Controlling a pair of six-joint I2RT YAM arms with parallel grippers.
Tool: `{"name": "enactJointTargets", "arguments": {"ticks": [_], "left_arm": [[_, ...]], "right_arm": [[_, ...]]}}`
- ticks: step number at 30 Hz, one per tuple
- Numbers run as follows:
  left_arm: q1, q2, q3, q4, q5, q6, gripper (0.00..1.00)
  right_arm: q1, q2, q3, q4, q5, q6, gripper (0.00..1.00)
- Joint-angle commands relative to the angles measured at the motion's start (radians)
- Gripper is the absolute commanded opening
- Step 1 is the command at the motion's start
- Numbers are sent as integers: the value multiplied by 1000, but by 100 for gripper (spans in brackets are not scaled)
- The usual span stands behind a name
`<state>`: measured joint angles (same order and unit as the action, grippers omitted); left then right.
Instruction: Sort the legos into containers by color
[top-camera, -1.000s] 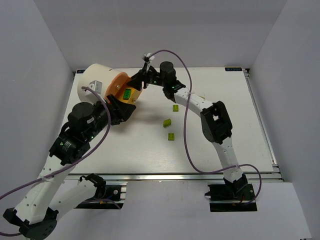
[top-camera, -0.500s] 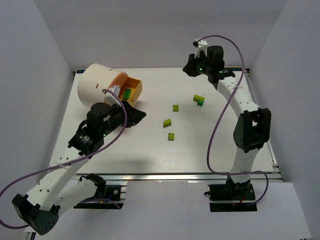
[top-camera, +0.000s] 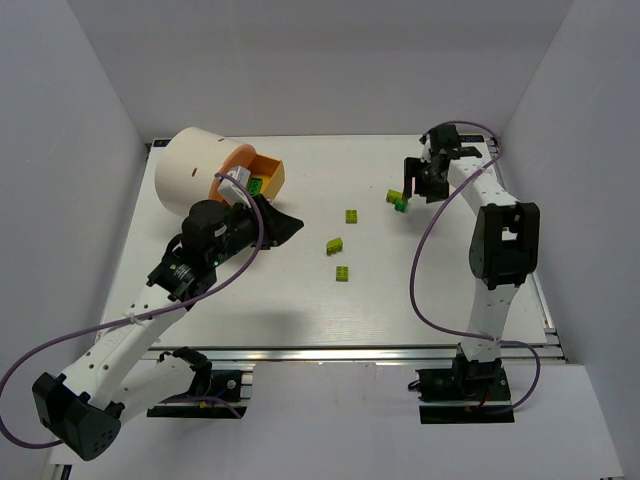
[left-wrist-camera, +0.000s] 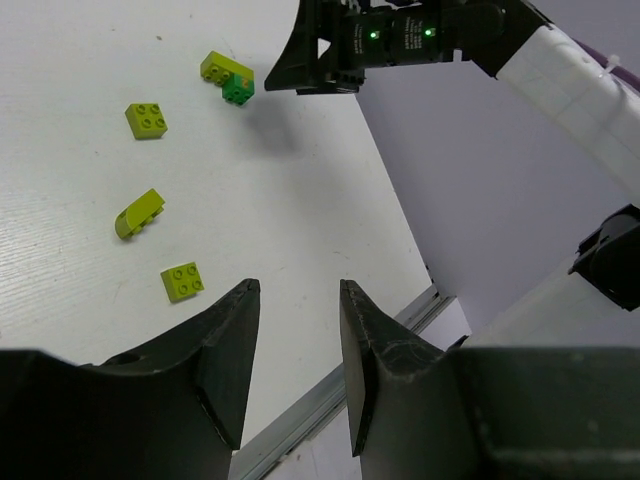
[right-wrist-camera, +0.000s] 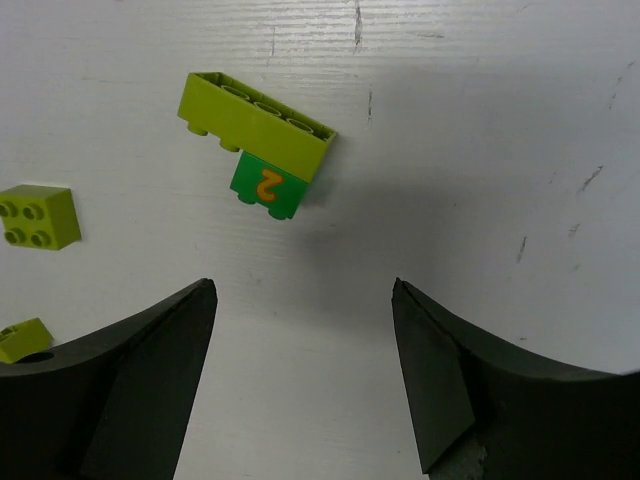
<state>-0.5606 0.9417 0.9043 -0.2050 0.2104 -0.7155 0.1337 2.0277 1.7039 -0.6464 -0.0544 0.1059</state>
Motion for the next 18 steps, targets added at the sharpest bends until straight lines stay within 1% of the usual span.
{"name": "enactJointTargets", "arguments": {"ticks": [1,8,13,18], "left_arm": [[-5,-9,-13,27,15,-9,48],[-5,-18,-15,0,-5,-15,48],[-5,-11,-7,-8,-9,-16,48],[-5,5,11,-24,-11,-10,48]], "right_arm": [[14,25,-3,-30,30,77,77],[18,118,60,-21,28,126,77],[32,155,79,-7,28,163,77],[55,190,144,4,31,190,77]]}}
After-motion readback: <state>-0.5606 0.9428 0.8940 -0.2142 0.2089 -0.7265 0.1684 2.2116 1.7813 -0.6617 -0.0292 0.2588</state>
